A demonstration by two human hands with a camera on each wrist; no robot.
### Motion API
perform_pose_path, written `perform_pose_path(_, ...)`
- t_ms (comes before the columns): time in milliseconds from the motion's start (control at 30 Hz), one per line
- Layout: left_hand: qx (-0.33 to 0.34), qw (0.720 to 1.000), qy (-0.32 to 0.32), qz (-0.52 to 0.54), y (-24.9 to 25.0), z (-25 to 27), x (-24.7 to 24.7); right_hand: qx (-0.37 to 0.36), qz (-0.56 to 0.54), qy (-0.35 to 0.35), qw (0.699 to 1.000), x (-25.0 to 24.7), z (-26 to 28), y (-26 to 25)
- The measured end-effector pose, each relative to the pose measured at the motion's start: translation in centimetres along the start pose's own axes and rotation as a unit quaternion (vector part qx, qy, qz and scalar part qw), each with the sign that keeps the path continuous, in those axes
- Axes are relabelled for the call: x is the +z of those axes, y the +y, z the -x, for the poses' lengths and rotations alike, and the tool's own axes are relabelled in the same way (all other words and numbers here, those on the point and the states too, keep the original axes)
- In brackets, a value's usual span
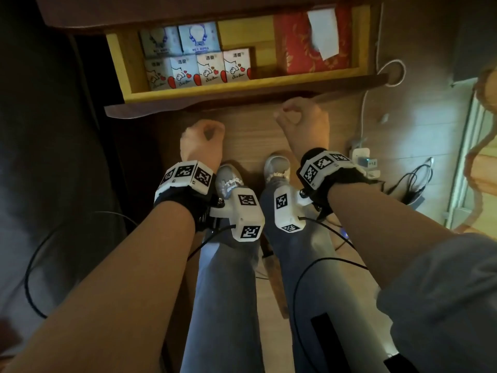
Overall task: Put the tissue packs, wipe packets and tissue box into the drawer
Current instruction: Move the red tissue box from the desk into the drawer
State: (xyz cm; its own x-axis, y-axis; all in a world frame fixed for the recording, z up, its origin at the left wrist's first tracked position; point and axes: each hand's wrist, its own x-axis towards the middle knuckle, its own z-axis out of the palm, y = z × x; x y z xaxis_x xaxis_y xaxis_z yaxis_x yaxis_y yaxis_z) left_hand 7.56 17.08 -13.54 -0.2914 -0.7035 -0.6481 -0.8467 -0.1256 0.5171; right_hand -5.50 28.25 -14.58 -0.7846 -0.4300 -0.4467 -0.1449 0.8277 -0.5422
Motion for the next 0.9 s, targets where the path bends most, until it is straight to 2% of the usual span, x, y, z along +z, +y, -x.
perform_pose_path(200, -0.024, 0.999, 0.039, 0.02, 0.2, -3.8, 0.2, 0.039, -0.027, 0.029, 0.998, 0.5, -3.5, 0.0)
perform_pose_path(333, -0.009, 0.997, 0.066, 0.027, 0.6, -6.4, 1.4, 0.065, -0.084, 0.076, 0.991, 1.5, -5.6, 0.4)
perform_pose_path(567, 0.028, 0.992, 0.119, 0.021, 1.5, -10.5, 2.3, 0.033, -0.103, 0.084, 0.991, 2.8, -10.3, 0.3)
perform_pose_path(900, 0.06, 0.987, 0.146, 0.036, 2.6, -14.8, 2.7, 0.007, -0.119, 0.086, 0.989, 3.8, -15.1, -0.1)
